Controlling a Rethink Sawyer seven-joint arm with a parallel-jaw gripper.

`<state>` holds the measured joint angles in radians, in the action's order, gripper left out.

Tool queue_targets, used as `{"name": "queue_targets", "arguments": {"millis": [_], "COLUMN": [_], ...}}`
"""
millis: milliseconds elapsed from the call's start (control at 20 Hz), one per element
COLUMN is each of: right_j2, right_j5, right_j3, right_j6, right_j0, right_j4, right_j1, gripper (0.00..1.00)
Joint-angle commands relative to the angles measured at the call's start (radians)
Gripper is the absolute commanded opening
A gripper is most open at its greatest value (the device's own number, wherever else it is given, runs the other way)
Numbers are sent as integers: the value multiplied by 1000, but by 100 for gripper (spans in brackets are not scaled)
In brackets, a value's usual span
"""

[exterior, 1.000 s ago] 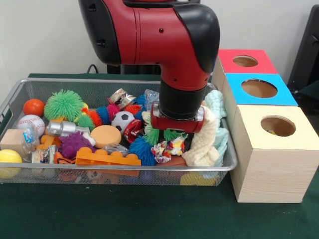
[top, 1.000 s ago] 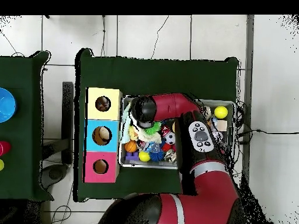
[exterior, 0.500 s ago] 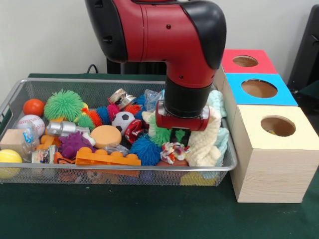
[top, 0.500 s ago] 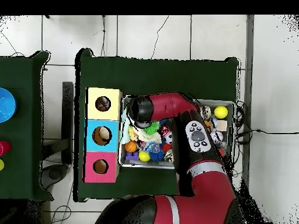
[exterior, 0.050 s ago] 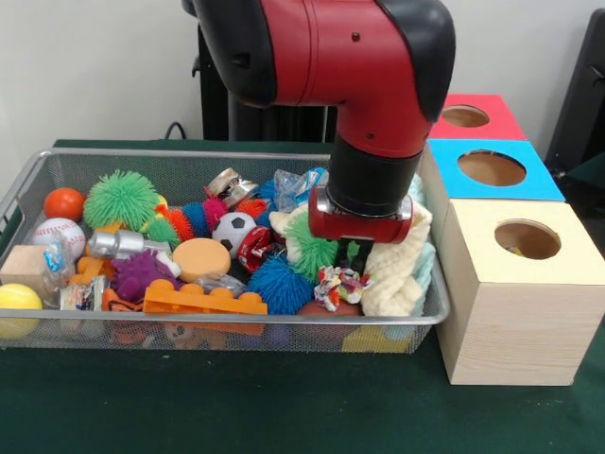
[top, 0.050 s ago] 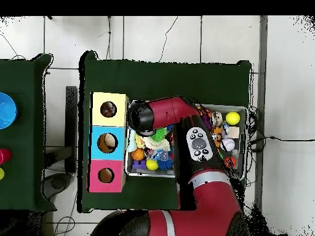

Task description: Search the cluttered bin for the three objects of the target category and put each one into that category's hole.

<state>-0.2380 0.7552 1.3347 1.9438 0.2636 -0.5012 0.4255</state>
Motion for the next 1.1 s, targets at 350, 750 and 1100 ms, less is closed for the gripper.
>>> {"name": "queue_targets", "arguments": {"millis": [350, 750, 1100], "right_j2": [22, 14, 9], "right_j5": [108, 328, 298], "right_j3": [186, 170, 221], "right_j6": [12, -89, -55], "right_j0": [-62, -72, -63], "right_j4": [42, 91, 101], "right_j1": [314, 455, 470], "gripper": [0, 0, 0]}}
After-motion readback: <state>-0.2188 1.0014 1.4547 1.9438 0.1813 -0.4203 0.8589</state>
